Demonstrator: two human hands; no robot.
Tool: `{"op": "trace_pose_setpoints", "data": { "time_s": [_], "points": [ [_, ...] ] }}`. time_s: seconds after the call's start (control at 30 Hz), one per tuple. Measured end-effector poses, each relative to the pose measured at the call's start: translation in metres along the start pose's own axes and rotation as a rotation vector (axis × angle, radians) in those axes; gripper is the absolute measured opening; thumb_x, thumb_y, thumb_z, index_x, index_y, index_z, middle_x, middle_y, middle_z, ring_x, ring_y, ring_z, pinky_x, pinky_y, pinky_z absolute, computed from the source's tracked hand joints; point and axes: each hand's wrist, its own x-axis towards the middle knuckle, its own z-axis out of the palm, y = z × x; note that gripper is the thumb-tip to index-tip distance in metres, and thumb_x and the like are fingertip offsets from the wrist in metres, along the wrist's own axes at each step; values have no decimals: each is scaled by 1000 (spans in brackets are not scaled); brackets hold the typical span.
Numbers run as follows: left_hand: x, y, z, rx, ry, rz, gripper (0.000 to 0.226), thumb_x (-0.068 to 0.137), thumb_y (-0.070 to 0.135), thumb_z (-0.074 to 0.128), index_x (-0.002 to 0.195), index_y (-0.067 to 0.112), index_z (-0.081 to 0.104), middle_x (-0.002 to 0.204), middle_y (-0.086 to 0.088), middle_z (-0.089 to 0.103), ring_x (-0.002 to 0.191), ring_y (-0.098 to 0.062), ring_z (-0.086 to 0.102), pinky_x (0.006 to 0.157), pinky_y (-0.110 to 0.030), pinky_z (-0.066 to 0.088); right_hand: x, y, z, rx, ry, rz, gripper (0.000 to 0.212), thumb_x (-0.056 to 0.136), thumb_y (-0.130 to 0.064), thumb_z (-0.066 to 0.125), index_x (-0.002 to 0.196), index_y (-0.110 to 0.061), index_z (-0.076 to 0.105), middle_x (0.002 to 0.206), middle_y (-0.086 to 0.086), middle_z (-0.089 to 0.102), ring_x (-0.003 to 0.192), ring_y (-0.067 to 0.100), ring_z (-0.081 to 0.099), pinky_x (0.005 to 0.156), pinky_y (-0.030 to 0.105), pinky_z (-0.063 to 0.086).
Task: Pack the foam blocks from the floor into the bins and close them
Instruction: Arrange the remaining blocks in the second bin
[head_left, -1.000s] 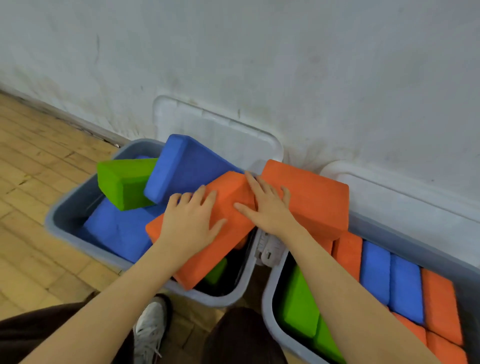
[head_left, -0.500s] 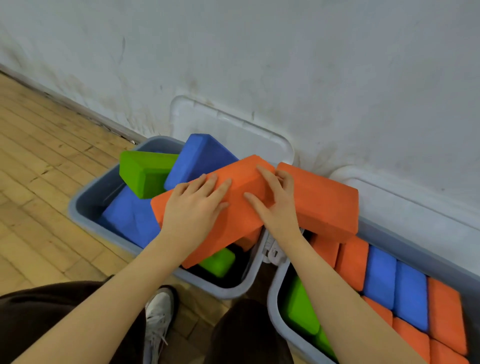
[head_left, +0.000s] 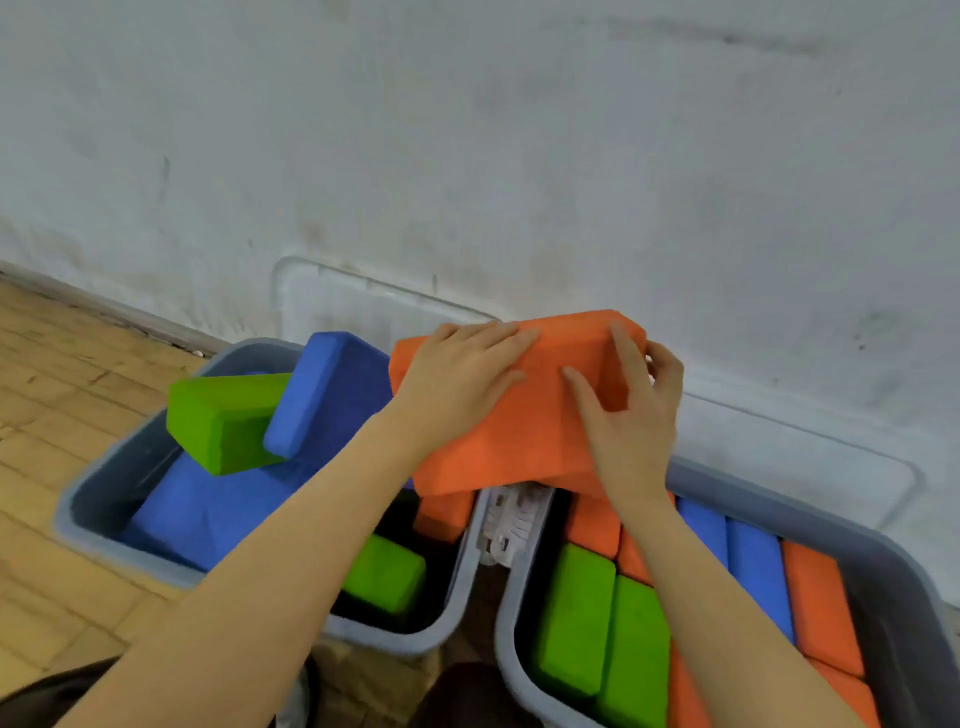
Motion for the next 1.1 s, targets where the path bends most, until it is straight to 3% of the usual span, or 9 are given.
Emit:
{"op": "trace_pose_setpoints", "data": {
  "time_s": [0.1, 0.2, 0.33, 0.43, 0.6, 0.8, 0.87, 0.97, 1.1],
  "points": [
    [16, 9, 45, -14, -55, -10, 37, 75, 23, 60, 110, 14, 68, 103, -7, 71, 87, -27, 69, 75, -36, 51, 0, 32, 0, -106, -24, 106, 59, 85, -47, 61, 138, -35, 40, 137, 2, 36, 123, 22, 42, 94, 44, 45],
    [7, 25, 76, 54, -162, -258, 45, 81, 38, 45, 116, 17, 65, 117, -15, 62, 103, -36, 61, 85, -43, 48, -7, 65, -1, -172, -216, 197, 61, 91, -44, 54, 145, -37, 28, 144, 5, 28, 124, 27, 44, 93, 46, 45],
    [-32, 37, 84, 48, -287, -526, 72, 78, 67, 47, 137, 27, 45, 145, -24, 33, 126, -51, 35, 95, -62, 33, -26, 86, -14, -177, -247, 177, 50, 91, -44, 54, 137, -29, 44, 139, 5, 30, 117, 26, 48, 90, 42, 48],
    [-54, 31, 86, -57, -406, -549, 83, 74, 73, 51, 145, 37, 25, 153, -21, 10, 128, -48, 26, 97, -57, 33, -43, 85, -15, -116, -334, 123, 59, 80, -58, 59, 132, -31, 50, 145, 3, 27, 131, 19, 35, 102, 37, 41],
    [-45, 14, 88, -204, -194, -507, 45, 85, 35, 65, 128, 22, 58, 139, -25, 41, 103, -52, 45, 81, -56, 45, -39, 81, -8, -107, -286, 91, 43, 89, -27, 64, 131, -27, 54, 152, 12, 25, 140, 25, 25, 113, 38, 28],
    [-16, 21, 102, -113, -195, -420, 47, 84, 49, 48, 117, 20, 66, 125, -19, 57, 81, -44, 57, 64, -46, 49, -19, 94, -15, -220, -236, 104, 43, 91, -26, 60, 133, -27, 52, 152, 9, 28, 137, 25, 31, 106, 43, 37],
    [-15, 26, 108, -89, -273, -449, 45, 89, 45, 51, 126, 21, 60, 134, -16, 51, 92, -47, 55, 71, -48, 46, -19, 98, -13, -369, -300, 84, 45, 92, -29, 58, 135, -26, 50, 152, 9, 30, 132, 33, 36, 101, 50, 40],
    [-24, 31, 109, 14, -354, -447, 51, 94, 43, 46, 141, 27, 41, 149, -8, 35, 120, -47, 42, 91, -55, 38, -21, 94, -9, -539, -314, 68, 45, 93, -39, 52, 135, -25, 50, 151, 12, 31, 133, 40, 32, 112, 55, 20],
    [-36, 21, 79, 96, -262, -390, 49, 90, 39, 34, 128, 17, 57, 133, -13, 54, 118, -46, 49, 92, -60, 37, -23, 64, 1, -494, -266, -26, 54, 88, -50, 36, 132, -24, 53, 148, 14, 36, 135, 38, 30, 109, 53, 19]
  ]
}}
